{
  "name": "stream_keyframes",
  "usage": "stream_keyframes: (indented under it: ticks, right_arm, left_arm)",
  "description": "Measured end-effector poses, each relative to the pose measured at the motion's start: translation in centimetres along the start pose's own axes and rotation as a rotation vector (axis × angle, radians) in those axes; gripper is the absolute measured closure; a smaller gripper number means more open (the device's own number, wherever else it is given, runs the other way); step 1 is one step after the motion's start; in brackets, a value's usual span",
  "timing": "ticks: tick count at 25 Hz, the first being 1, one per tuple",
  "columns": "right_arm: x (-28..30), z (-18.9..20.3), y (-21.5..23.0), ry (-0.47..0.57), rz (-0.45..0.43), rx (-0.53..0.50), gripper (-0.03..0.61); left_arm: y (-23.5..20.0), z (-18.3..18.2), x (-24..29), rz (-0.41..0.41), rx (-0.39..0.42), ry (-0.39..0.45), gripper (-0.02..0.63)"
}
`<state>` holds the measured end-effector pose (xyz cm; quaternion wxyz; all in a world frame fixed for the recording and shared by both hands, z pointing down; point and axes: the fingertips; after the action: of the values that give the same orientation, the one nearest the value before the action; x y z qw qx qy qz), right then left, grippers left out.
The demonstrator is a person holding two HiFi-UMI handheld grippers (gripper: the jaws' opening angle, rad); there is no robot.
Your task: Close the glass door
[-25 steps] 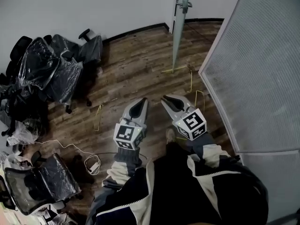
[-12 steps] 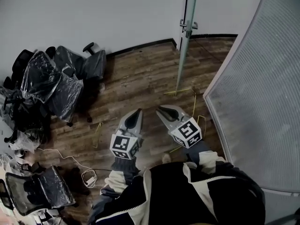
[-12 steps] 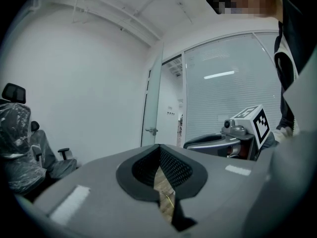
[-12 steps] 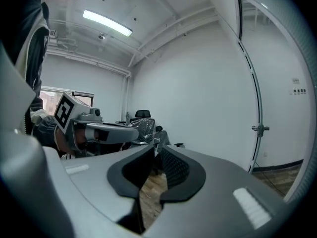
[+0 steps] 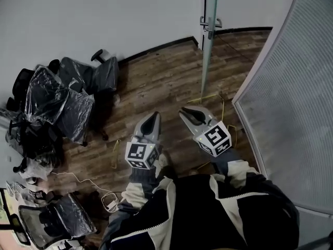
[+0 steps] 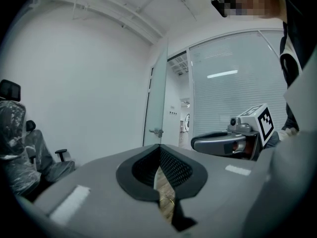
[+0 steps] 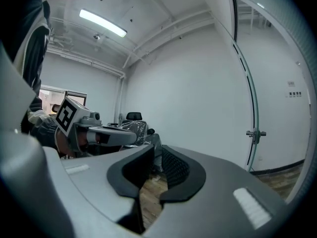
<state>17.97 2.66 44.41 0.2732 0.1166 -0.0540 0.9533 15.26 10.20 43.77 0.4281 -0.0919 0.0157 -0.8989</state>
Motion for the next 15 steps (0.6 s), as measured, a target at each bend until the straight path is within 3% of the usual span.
stream_keyframes:
  ticks: [5, 15]
  right_arm:
    - [3.8, 0.6, 1.9, -0.032, 0.060, -0.016, 0.523]
    - [15.5, -5.7, 5.7, -0.044, 0.237, -0.053, 0.523]
  left_arm:
    - [-4.2, 0.6, 3.0, 0.051, 0.017, -0.007, 0.611]
    - [-15.7, -3.3, 8.3, 0.241, 0.026, 0.039, 0.611]
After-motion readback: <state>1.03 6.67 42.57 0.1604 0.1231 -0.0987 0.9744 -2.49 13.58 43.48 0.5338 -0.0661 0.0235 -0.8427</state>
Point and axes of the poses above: the fingertips, and each gripper's own axes: x forward along the fingers, y to its right, z out of its underside, and after that the axes turned 6 degrees about -y, right-handed
